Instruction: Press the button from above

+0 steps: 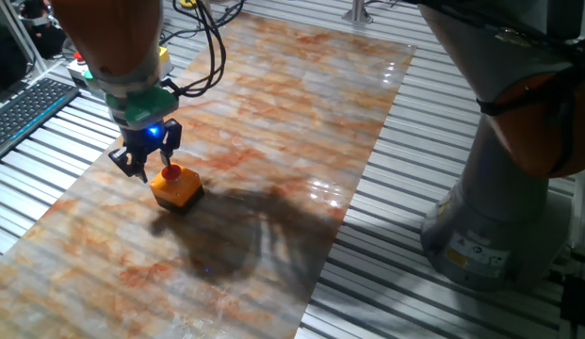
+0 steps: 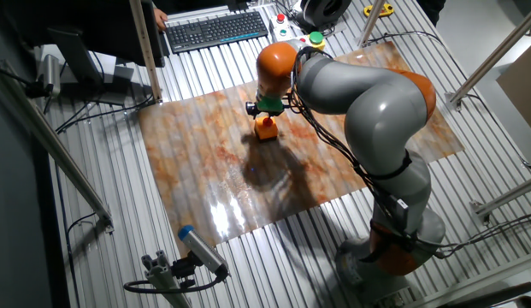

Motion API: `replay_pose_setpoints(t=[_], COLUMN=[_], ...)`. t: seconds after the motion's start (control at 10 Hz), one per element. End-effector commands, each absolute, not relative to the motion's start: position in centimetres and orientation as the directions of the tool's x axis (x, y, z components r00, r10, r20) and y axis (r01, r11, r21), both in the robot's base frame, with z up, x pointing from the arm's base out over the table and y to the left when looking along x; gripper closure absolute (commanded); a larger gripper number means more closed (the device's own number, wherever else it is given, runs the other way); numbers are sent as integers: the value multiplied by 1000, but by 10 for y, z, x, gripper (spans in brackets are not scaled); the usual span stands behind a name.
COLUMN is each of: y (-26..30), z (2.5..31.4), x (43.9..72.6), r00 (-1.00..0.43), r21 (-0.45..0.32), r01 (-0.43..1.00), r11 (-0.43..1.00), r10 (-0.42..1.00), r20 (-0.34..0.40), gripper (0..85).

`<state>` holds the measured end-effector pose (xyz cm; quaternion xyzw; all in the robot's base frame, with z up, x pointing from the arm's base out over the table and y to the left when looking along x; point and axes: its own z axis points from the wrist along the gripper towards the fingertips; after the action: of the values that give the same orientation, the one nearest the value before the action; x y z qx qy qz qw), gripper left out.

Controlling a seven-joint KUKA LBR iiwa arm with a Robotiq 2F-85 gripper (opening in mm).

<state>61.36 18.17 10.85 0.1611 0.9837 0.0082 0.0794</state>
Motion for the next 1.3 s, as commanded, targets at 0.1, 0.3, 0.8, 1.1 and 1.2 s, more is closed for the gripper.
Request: replay_pose_setpoints(t=[0.1, 0.3, 0.8, 1.1, 1.2], y=[183, 184, 184, 184, 183], z=[105, 102, 92, 114, 121], x=[613, 612, 612, 609, 608], r00=[-934, -934, -934, -937, -938], r21=[42, 45, 58, 71, 71], r01=[315, 315, 309, 315, 316], r11=[948, 948, 949, 946, 946], r10=[318, 318, 315, 322, 322], r20=[-161, -161, -168, -132, -125], gripper=[340, 340, 340, 340, 340])
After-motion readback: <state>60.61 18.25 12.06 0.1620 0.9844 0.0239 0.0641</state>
